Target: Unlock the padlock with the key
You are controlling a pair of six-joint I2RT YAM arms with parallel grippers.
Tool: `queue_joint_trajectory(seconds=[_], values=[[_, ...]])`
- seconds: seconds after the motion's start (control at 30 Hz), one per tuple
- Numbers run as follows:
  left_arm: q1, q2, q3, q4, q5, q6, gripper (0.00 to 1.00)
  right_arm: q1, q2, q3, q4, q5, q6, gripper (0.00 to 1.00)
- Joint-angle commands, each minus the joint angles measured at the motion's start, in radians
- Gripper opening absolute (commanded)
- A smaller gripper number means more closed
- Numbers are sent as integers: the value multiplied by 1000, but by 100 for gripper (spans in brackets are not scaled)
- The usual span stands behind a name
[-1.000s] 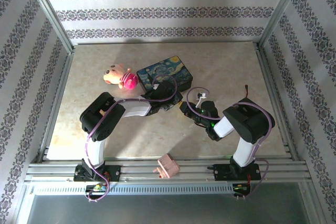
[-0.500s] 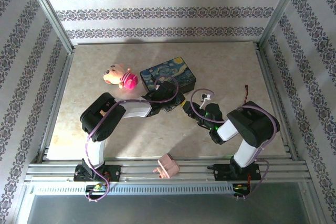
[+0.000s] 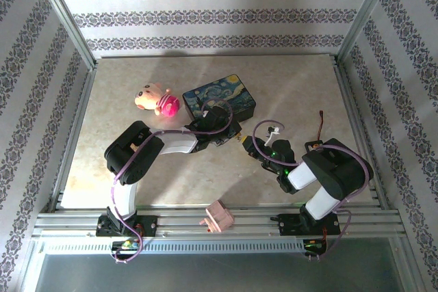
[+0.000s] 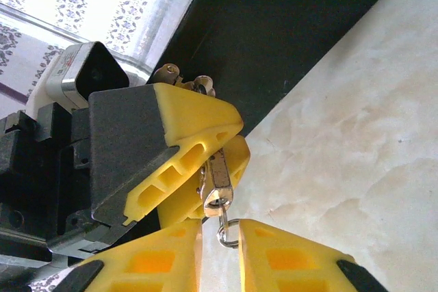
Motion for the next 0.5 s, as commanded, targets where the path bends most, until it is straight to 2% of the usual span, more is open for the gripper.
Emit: queue_joint_trajectory(seconds=[0.0, 0.47], values=[[-24, 17, -24, 11, 115, -67, 24, 9, -11, 20, 1, 10, -21, 20], [-24, 17, -27, 16, 118, -68, 24, 37, 62, 65, 17, 24, -15, 19]])
